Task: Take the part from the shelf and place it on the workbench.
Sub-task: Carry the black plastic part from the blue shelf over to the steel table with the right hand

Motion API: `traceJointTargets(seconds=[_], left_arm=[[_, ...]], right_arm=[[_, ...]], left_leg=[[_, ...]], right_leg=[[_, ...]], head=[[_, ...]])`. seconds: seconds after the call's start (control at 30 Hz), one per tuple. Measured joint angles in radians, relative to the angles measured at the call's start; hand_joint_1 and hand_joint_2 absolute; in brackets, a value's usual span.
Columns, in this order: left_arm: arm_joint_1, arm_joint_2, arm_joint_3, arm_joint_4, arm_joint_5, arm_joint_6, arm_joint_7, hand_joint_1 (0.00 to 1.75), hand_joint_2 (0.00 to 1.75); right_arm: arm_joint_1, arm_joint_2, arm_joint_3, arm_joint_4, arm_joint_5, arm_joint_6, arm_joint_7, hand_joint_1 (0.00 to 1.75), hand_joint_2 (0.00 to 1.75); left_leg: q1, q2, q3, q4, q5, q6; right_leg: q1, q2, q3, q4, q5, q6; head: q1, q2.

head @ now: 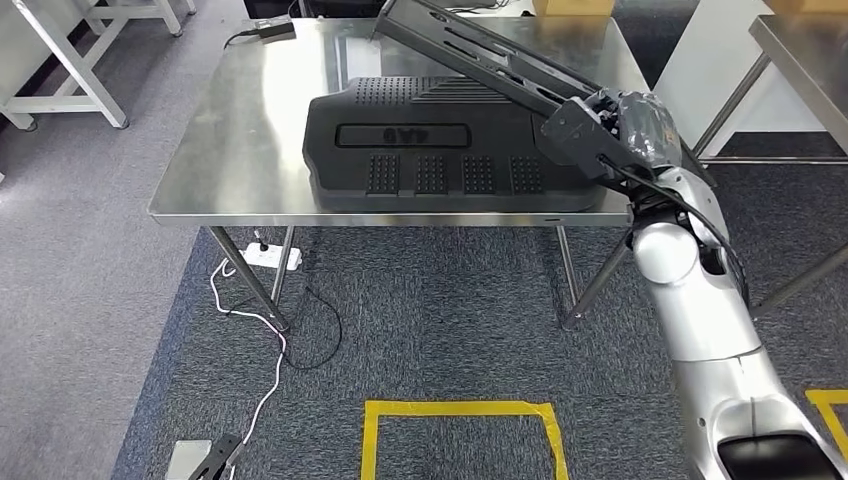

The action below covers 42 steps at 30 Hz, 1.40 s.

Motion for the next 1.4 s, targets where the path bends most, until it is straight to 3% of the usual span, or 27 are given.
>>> traceJointTargets(seconds=[0.07, 0.1, 0.13, 0.23, 0.27, 0.33, 0.4, 0.47, 0.53, 0.57, 0.6, 0.63, 0.67, 0.73, 0.77, 0.8, 0.87, 0.93, 1.03, 1.07, 1.1, 1.17, 1.2, 1.23, 1.27, 1.4], left_arm=[[0.002, -0.001, 0.000, 0.000, 0.000, 0.000, 0.000, 0.00, 1.75], [0.003, -0.002, 0.000, 0.000, 0.000, 0.000, 0.000, 0.00, 1.75], [0.003, -0.004, 0.000, 0.000, 0.000, 0.000, 0.000, 0.00, 1.75], [0.004, -0.005, 0.000, 0.000, -0.001, 0.000, 0.000, 0.00, 1.75], [0.003, -0.005, 0.000, 0.000, -0.001, 0.000, 0.000, 0.00, 1.75], [0.000, -0.005, -0.001, 0.000, 0.000, 0.000, -0.002, 0.00, 1.75], [-0.002, -0.004, -0.001, 0.000, 0.000, 0.001, -0.005, 0.00, 1.75], [-0.002, -0.004, -0.001, 0.000, 0.000, 0.001, -0.007, 0.00, 1.75], [-0.001, -0.004, -0.001, 0.000, 0.001, 0.001, -0.008, 0.00, 1.75], [0.000, -0.004, -0.001, 0.000, 0.001, 0.002, -0.009, 0.00, 1.75], [0.001, -0.004, -0.001, 0.000, 0.002, 0.003, -0.011, 0.00, 1.75], [0.001, -0.004, -0.001, 0.000, 0.003, 0.005, -0.014, 0.00, 1.75], [0.001, -0.004, -0.001, 0.000, 0.003, 0.007, -0.016, 0.00, 1.75], [0.004, -0.002, -0.001, 0.000, 0.004, 0.011, -0.018, 0.00, 1.75], [0.006, -0.001, -0.001, 0.000, 0.004, 0.012, -0.018, 0.00, 1.75], [0.006, 0.000, -0.001, 0.000, 0.004, 0.013, -0.017, 0.00, 1.75], [0.000, 0.000, -0.001, 0.000, 0.005, 0.014, -0.017, 0.00, 1.75], [-0.009, 0.000, -0.001, 0.000, 0.005, 0.015, -0.019, 0.00, 1.75], [-0.010, 0.000, -0.001, 0.000, 0.011, 0.015, -0.020, 0.00, 1.75], [-0.008, 0.000, -0.001, 0.000, 0.013, 0.015, -0.020, 0.00, 1.75], [-0.006, 0.000, -0.001, 0.000, 0.014, 0.015, -0.020, 0.00, 1.75], [-0.004, -0.002, -0.001, 0.000, 0.015, 0.014, -0.020, 0.00, 1.75], [-0.004, -0.004, -0.001, 0.000, 0.014, 0.014, -0.020, 0.00, 1.75], [-0.004, -0.005, -0.001, 0.000, 0.014, 0.014, -0.020, 0.00, 1.75], [-0.004, -0.005, -0.001, 0.000, 0.014, 0.014, -0.020, 0.00, 1.75], [-0.004, -0.005, -0.001, 0.000, 0.013, 0.014, -0.020, 0.00, 1.75]], right_arm=[[0.005, 0.000, 0.000, 0.002, 0.001, 0.000, 0.001, 1.75, 1.75], [0.006, 0.000, 0.000, 0.002, 0.001, 0.000, 0.000, 1.75, 1.75], [0.006, 0.000, 0.000, 0.002, 0.001, 0.000, 0.000, 1.75, 1.75], [0.008, 0.000, 0.000, 0.008, 0.000, 0.000, 0.001, 1.75, 1.75], [0.009, 0.000, 0.000, 0.010, 0.001, 0.000, 0.002, 1.75, 1.75], [0.008, 0.001, 0.000, 0.010, 0.001, 0.000, 0.004, 1.75, 1.75], [0.005, 0.002, 0.000, 0.007, 0.002, 0.000, 0.004, 1.75, 1.75], [0.006, 0.004, 0.000, 0.006, 0.002, 0.000, 0.005, 1.75, 1.75], [0.010, 0.006, 0.000, 0.006, 0.002, 0.001, 0.005, 1.75, 1.75], [0.012, 0.007, 0.000, 0.006, 0.002, 0.001, 0.005, 1.75, 1.75], [0.013, 0.009, 0.000, 0.006, 0.002, 0.001, 0.005, 1.75, 1.75], [0.013, 0.011, 0.000, 0.006, 0.003, 0.001, 0.005, 1.75, 1.75], [0.014, 0.014, 0.000, 0.006, 0.003, 0.002, 0.004, 1.75, 1.75], [0.017, 0.020, 0.001, 0.009, 0.005, 0.003, 0.001, 1.75, 1.75], [0.019, 0.022, 0.002, 0.010, 0.005, 0.003, 0.000, 1.75, 1.75], [0.019, 0.025, 0.003, 0.012, 0.006, 0.003, -0.001, 1.75, 1.75], [0.014, 0.026, 0.003, 0.011, 0.006, 0.002, -0.002, 1.75, 1.75], [0.006, 0.027, 0.003, 0.011, 0.007, 0.002, -0.003, 1.75, 1.75], [0.005, 0.028, 0.003, 0.011, 0.007, 0.002, -0.003, 1.75, 1.75], [0.008, 0.028, 0.003, 0.012, 0.007, 0.002, -0.003, 1.75, 1.75], [0.012, 0.028, 0.004, 0.012, 0.007, 0.002, -0.003, 1.75, 1.75], [0.014, 0.028, 0.004, 0.012, 0.009, 0.001, -0.003, 1.75, 1.75], [0.014, 0.028, 0.004, 0.013, 0.012, 0.000, -0.004, 1.75, 1.75], [0.014, 0.028, 0.004, 0.013, 0.018, -0.002, -0.005, 1.75, 1.75], [0.014, 0.029, 0.005, 0.013, 0.024, -0.004, -0.006, 1.75, 1.75], [0.015, 0.034, 0.007, 0.014, 0.053, -0.017, -0.007, 1.75, 1.75]], left_leg=[[0.006, 0.000, 0.034, 0.000, -0.031, -0.005], [0.010, 0.000, 0.053, 0.001, -0.047, -0.008], [0.012, -0.001, 0.073, 0.001, -0.064, -0.012], [0.014, -0.001, 0.124, 0.000, -0.114, -0.030], [0.013, -0.001, 0.137, -0.001, -0.124, -0.038], [0.010, 0.000, 0.140, 0.025, -0.117, -0.052], [0.011, 0.002, 0.090, 0.119, -0.087, -0.063], [0.014, 0.004, 0.003, 0.246, -0.098, -0.075], [0.015, 0.005, -0.080, 0.321, -0.175, -0.078], [0.015, 0.005, -0.106, 0.322, -0.216, -0.076], [0.014, 0.005, -0.121, 0.299, -0.239, -0.072], [0.012, 0.005, -0.128, 0.253, -0.225, -0.065], [0.009, 0.005, -0.129, 0.190, -0.164, -0.055], [-0.001, -0.002, -0.127, 0.083, 0.003, -0.037], [-0.005, -0.005, -0.125, 0.059, 0.058, -0.032], [-0.008, -0.007, -0.123, 0.056, 0.076, -0.030], [-0.006, -0.005, -0.113, 0.053, 0.066, -0.025], [0.000, -0.004, -0.100, 0.041, 0.057, -0.014], [0.004, -0.003, -0.084, 0.037, 0.037, -0.005], [0.004, -0.004, -0.078, 0.038, 0.029, -0.006], [0.004, -0.005, -0.070, 0.040, 0.020, -0.008], [0.004, -0.007, -0.052, 0.046, 0.001, -0.013], [0.003, -0.008, -0.045, 0.050, -0.008, -0.016], [0.003, -0.008, -0.041, 0.052, -0.014, -0.020], [0.002, -0.009, -0.039, 0.055, -0.019, -0.023], [0.001, -0.009, -0.037, 0.054, -0.025, -0.023]], right_leg=[[-0.005, -0.002, -0.062, 0.009, -0.085, 0.010], [-0.007, -0.003, -0.077, -0.024, -0.101, 0.013], [-0.009, -0.006, -0.082, -0.077, -0.076, 0.014], [-0.008, -0.021, -0.071, -0.233, 0.147, 0.006], [-0.007, -0.022, -0.064, -0.253, 0.190, -0.003], [-0.007, -0.017, -0.048, -0.259, 0.187, -0.022], [-0.010, -0.014, -0.026, -0.262, 0.170, -0.036], [-0.011, -0.013, 0.002, -0.264, 0.147, -0.044], [-0.011, -0.010, 0.035, -0.264, 0.121, -0.046], [-0.010, -0.009, 0.054, -0.264, 0.108, -0.045], [-0.009, -0.007, 0.075, -0.264, 0.093, -0.045], [-0.007, -0.006, 0.096, -0.264, 0.078, -0.044], [-0.006, -0.006, 0.113, -0.266, 0.062, -0.043], [-0.001, 0.000, 0.140, -0.263, 0.031, -0.039], [0.000, 0.004, 0.147, -0.262, 0.018, -0.035], [0.001, 0.008, 0.153, -0.262, 0.008, -0.030], [-0.001, 0.009, 0.161, -0.266, -0.010, -0.019], [-0.001, 0.004, 0.139, -0.218, -0.039, -0.010], [-0.003, -0.001, 0.004, -0.024, -0.091, 0.000], [-0.004, -0.002, -0.037, 0.014, -0.083, 0.002], [-0.004, -0.002, -0.058, 0.012, -0.052, 0.003], [-0.004, -0.003, -0.048, -0.095, 0.053, -0.001], [-0.001, -0.003, -0.033, -0.154, 0.094, -0.004], [0.001, -0.003, -0.018, -0.201, 0.117, -0.009], [0.003, -0.003, -0.009, -0.226, 0.123, -0.013], [0.007, 0.000, -0.002, -0.239, 0.116, -0.019]], head=[[0.008, 0.000], [0.013, 0.000], [0.017, 0.000], [0.030, 0.000], [0.031, 0.000], [0.028, 0.000], [0.021, 0.000], [0.012, 0.000], [0.006, 0.000], [0.004, 0.000], [0.001, 0.000], [-0.003, 0.000], [-0.005, 0.000], [-0.004, 0.000], [-0.002, 0.000], [-0.001, 0.000], [-0.005, 0.000], [-0.006, 0.000], [0.002, 0.000], [0.004, 0.000], [0.007, 0.000], [0.013, 0.000], [0.015, 0.000], [0.017, 0.000], [0.017, 0.000], [0.003, 0.000]])
